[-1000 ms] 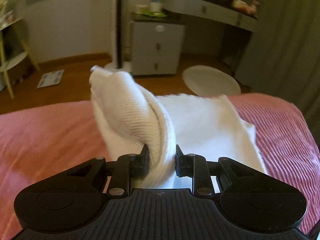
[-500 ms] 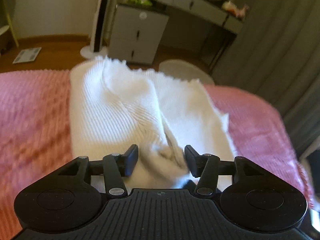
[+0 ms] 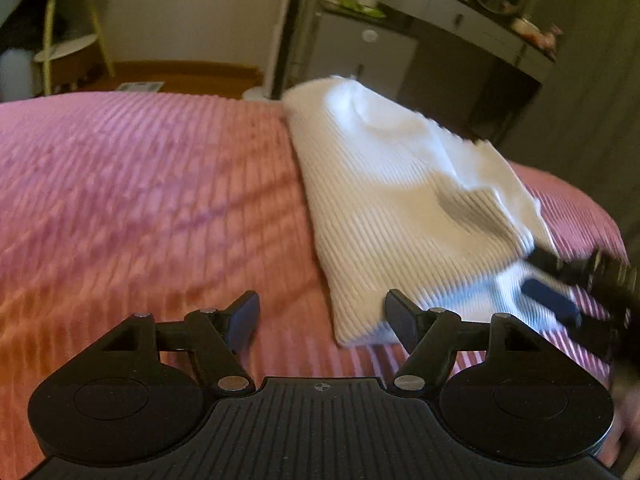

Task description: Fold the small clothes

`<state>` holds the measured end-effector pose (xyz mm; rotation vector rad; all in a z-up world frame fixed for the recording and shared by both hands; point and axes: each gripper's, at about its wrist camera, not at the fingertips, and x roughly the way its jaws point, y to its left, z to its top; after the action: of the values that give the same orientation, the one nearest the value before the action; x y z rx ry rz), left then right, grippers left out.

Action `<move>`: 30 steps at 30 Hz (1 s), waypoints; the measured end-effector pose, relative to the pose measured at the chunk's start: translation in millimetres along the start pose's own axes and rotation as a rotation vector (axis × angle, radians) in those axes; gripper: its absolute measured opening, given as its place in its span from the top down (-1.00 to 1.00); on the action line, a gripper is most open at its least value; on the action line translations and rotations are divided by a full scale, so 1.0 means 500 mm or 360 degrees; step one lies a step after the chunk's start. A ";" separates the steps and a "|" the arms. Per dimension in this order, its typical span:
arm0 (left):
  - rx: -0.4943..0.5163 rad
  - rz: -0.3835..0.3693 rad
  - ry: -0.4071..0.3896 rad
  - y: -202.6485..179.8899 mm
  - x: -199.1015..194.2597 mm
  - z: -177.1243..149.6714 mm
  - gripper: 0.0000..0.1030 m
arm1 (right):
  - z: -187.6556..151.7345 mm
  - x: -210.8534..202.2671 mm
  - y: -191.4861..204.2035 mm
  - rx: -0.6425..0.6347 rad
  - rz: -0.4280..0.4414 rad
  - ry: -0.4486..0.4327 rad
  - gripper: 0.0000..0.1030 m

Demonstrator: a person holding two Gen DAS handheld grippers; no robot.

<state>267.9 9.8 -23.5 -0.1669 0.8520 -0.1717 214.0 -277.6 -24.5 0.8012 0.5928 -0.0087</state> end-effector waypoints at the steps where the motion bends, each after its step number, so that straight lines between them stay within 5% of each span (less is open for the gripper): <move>1: 0.0040 0.0000 -0.0003 -0.006 0.002 -0.001 -0.54 | 0.013 0.013 -0.008 0.0056 0.0049 0.0057 -0.05; 5: 0.0162 0.0010 0.0006 -0.022 0.035 -0.011 -0.61 | 0.053 0.088 0.000 0.0000 0.0138 0.0259 -0.07; 18: 0.0079 -0.0019 -0.0040 -0.021 0.031 -0.026 -0.67 | 0.140 0.258 0.034 -0.0024 0.0314 0.0566 -0.19; 20: 0.0080 -0.0006 -0.0036 -0.026 0.031 -0.025 -0.68 | 0.134 0.269 0.049 -0.0101 0.0274 0.0594 -0.15; 22: 0.0081 -0.0005 -0.0032 -0.027 0.034 -0.023 -0.68 | 0.128 0.268 0.076 -0.0233 0.0236 0.0587 0.29; 25: 0.0043 -0.0053 -0.0054 -0.019 0.031 -0.026 -0.69 | 0.117 0.262 0.108 -0.0381 0.0187 0.0551 0.55; 30: -0.0057 -0.0120 -0.0046 -0.007 0.018 -0.021 -0.69 | 0.124 0.174 0.158 -0.0637 0.0197 0.0333 0.62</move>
<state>265.4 3.6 -36.0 -0.2347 0.8205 -0.2244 335.7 -245.7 18.5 0.4496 0.7133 0.3020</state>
